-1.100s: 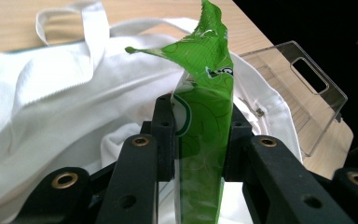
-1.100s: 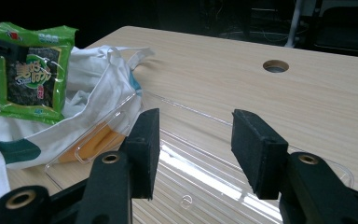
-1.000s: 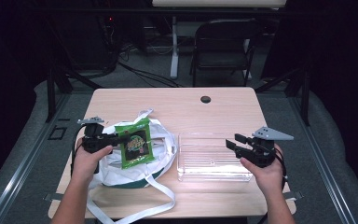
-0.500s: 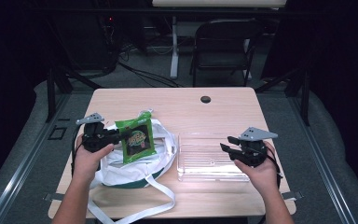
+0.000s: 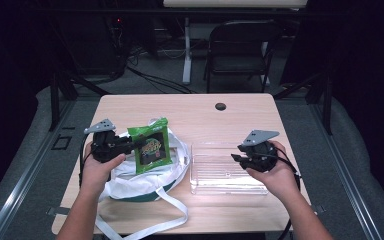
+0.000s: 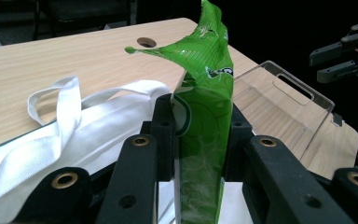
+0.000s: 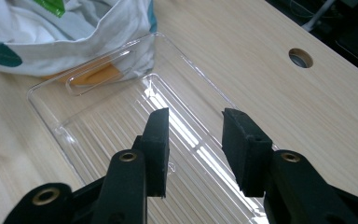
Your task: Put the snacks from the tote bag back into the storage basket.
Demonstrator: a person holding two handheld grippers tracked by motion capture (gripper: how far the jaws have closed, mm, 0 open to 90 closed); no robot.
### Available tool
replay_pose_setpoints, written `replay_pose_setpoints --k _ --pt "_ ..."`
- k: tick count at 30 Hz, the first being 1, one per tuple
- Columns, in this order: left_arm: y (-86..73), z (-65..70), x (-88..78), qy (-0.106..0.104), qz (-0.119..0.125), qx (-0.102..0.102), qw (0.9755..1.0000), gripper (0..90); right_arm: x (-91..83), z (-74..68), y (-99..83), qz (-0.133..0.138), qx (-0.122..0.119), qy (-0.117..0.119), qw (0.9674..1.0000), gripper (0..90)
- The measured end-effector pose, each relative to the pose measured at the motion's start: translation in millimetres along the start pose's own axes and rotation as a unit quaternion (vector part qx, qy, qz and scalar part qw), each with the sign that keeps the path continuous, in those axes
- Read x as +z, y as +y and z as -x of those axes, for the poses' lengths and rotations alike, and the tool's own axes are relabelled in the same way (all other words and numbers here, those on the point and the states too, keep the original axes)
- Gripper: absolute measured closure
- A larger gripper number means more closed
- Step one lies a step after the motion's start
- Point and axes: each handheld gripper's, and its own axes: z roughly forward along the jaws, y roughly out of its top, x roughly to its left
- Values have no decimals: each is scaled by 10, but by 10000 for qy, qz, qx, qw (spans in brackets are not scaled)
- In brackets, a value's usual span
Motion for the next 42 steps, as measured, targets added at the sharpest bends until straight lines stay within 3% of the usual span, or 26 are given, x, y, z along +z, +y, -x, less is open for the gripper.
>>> replay_pose_setpoints --k 10,17,20,28,30,35,36,42 --pt "38 77 -10 -131 78 131 9998 725 -22 12 253 -397 -508 424 9970 636" --pt "34 112 34 -270 63 163 9995 726 10 43 431 -747 -967 638 9905 636" --pt "29 118 55 -377 37 133 9992 726 23 49 521 -786 -1112 794 9875 622" --pt "25 159 105 -464 5 223 9987 726 50 31 774 -708 -1405 877 9837 592" --pt "28 174 110 -484 -30 244 9985 725 49 24 854 -679 -1590 824 9815 575" --pt "33 208 129 -537 -92 311 9980 726 60 12 1022 -655 -1621 895 9805 569" --pt "35 217 131 -539 -114 327 9979 726 48 -5 1098 -764 -1689 927 9783 562" --pt "43 246 140 -556 -147 391 9976 725 16 -61 1234 -711 -1807 1031 9755 526"
